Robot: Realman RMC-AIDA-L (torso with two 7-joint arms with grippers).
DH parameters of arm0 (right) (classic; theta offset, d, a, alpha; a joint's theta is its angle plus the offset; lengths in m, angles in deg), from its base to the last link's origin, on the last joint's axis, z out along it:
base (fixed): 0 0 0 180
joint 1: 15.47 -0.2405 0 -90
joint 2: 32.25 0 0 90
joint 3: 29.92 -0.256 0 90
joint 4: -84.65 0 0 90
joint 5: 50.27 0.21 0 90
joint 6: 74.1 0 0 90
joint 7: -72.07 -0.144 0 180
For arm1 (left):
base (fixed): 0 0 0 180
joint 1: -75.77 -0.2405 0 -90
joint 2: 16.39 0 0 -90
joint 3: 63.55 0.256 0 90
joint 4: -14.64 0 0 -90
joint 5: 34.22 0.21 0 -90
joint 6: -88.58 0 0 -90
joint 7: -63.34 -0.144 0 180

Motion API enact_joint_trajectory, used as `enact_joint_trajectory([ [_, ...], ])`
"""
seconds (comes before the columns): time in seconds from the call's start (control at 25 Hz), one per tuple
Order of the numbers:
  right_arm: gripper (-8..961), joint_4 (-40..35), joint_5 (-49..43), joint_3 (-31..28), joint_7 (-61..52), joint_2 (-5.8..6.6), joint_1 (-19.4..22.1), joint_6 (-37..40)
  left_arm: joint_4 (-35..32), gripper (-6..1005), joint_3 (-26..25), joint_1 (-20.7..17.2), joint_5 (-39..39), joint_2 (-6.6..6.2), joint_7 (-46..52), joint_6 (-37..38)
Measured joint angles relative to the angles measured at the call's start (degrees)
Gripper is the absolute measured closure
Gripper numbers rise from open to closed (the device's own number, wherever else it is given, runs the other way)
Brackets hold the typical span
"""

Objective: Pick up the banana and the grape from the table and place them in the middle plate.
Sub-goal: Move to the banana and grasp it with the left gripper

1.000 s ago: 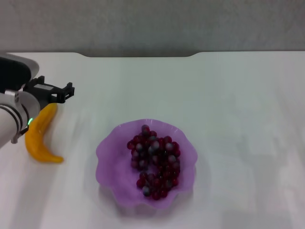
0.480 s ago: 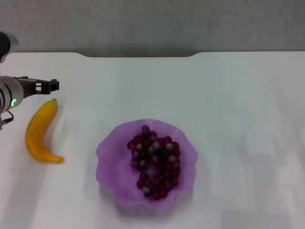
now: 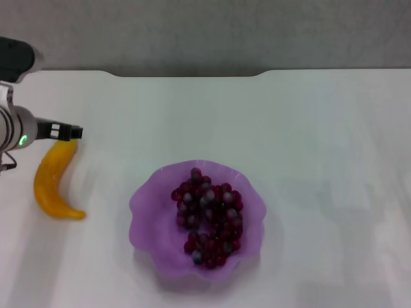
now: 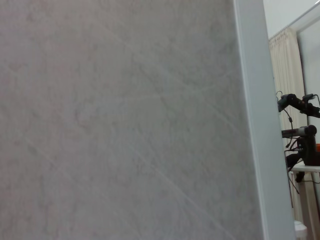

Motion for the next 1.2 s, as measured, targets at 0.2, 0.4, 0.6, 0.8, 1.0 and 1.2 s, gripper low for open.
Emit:
enact_joint_trajectory([
  [0.2,59,-0.1,0.0,0.0,-0.1,-0.06,0.0,0.0,3.3,181,-1.6,1.3,0.0,-0.02,0.4,-0.2],
  [0.4,59,-0.2,0.0,0.0,-0.1,-0.09,-0.2,0.0,7.6,181,-3.2,2.9,0.0,-0.08,0.6,1.1],
  [0.6,59,-0.1,0.0,0.0,-0.1,-0.09,-0.4,0.0,13.7,180,-5.4,4.3,0.0,-0.19,0.6,4.4],
  [0.8,59,-0.1,0.0,0.0,-0.2,-0.09,-0.5,0.0,17.8,180,-7.5,5.5,0.6,-0.56,0.3,6.5],
  [1.0,59,-0.2,0.0,0.0,-0.2,-0.09,-0.5,0.0,19.6,180,-8.0,5.8,0.6,-0.62,0.0,7.0],
  [1.2,59,-0.1,0.0,0.0,-0.2,-0.15,-0.6,0.0,21.2,180,-8.0,5.9,1.1,-0.3,0.0,7.4],
])
